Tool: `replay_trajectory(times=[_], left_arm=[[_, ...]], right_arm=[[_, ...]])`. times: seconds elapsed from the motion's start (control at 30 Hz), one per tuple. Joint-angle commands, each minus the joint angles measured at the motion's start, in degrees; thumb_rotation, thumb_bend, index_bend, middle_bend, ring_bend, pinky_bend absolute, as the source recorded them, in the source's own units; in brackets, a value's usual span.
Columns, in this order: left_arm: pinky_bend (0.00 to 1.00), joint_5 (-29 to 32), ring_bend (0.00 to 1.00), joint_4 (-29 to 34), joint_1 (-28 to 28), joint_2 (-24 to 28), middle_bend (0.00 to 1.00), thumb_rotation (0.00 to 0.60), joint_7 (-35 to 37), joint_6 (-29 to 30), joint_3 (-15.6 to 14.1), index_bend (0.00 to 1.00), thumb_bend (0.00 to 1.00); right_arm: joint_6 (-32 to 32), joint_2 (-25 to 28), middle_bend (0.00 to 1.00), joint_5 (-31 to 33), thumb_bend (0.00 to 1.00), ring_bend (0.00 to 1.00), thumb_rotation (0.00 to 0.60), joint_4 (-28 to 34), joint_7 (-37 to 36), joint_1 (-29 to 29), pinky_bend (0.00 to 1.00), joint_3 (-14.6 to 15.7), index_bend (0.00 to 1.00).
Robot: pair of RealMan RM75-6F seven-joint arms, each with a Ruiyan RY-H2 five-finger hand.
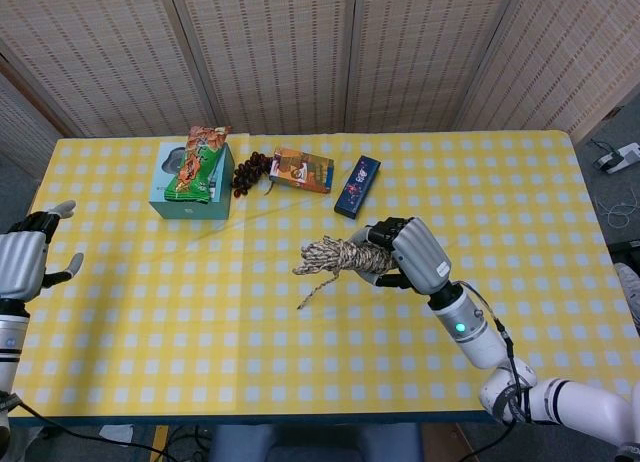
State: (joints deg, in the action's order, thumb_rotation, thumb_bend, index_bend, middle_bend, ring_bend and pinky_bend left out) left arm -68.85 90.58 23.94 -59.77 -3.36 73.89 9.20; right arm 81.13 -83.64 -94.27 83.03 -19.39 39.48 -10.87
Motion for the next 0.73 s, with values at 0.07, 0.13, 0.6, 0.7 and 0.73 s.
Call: replay_trajectory(times=[0.07, 0.13, 0.6, 0.7, 0.73], left_arm=[[0.29, -1.4, 0.22, -0.3, -1.8, 0.2, 0.26, 0.6, -0.5, 1.8, -1.1, 0.2, 0.34], [0.28, -2.3, 0.22, -0.3, -3.0, 0.1, 0.26, 0.6, -0.5, 3.1, -1.6, 0.2, 0.34], [0.26, -5.6, 0.22, 0.0, -10.3, -2.2, 0.26, 0.6, -3.5, 10.9, -4.4, 0.2, 0.33], [0.26, -6.2, 0.22, 0.0, -11.9, -2.7, 0.26, 0.6, -3.6, 11.9, -5.3, 0.2, 0.33], [0.26, -6.5, 0.22, 0.0, -12.4, -2.9, 0.26, 0.6, -3.5, 12.2, -5.7, 0.2, 0.33]], right_arm=[[0.9, 0.8, 0.74, 0.2, 0.36, 0.62, 0.6, -0.1, -0.5, -1.1, 0.65, 0.3, 0.9], [1.6, 1.3, 0.74, 0.4, 0.36, 0.62, 0.6, -0.1, -1.0, -1.8, 0.65, 0.4, 0.9], [3.8, 5.0, 0.74, 0.7, 0.36, 0.62, 0.6, 2.1, -1.9, -5.6, 0.65, 1.1, 0.9], [3.9, 5.4, 0.74, 0.7, 0.36, 0.62, 0.6, 2.4, -2.0, -5.9, 0.65, 0.9, 0.9], [4.0, 5.5, 0.74, 0.7, 0.36, 0.62, 0.6, 2.4, -2.0, -5.9, 0.65, 0.9, 0.9]])
